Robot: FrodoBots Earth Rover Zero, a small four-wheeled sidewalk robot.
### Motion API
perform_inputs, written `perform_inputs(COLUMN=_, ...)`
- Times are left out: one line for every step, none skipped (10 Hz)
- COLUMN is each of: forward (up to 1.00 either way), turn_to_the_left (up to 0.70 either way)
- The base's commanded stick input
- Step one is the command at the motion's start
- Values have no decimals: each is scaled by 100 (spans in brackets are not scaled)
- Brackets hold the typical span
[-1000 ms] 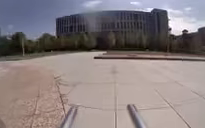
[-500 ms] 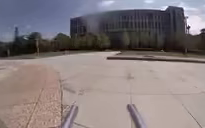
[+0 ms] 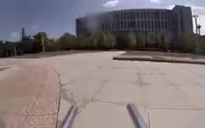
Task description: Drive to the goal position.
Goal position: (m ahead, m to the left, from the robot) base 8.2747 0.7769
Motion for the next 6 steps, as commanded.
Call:
perform_inputs(forward=70, turn_to_the_left=0)
perform_inputs(forward=70, turn_to_the_left=0)
perform_inputs(forward=70, turn_to_the_left=0)
perform_inputs(forward=70, turn_to_the_left=0)
perform_inputs(forward=70, turn_to_the_left=0)
perform_inputs(forward=70, turn_to_the_left=0)
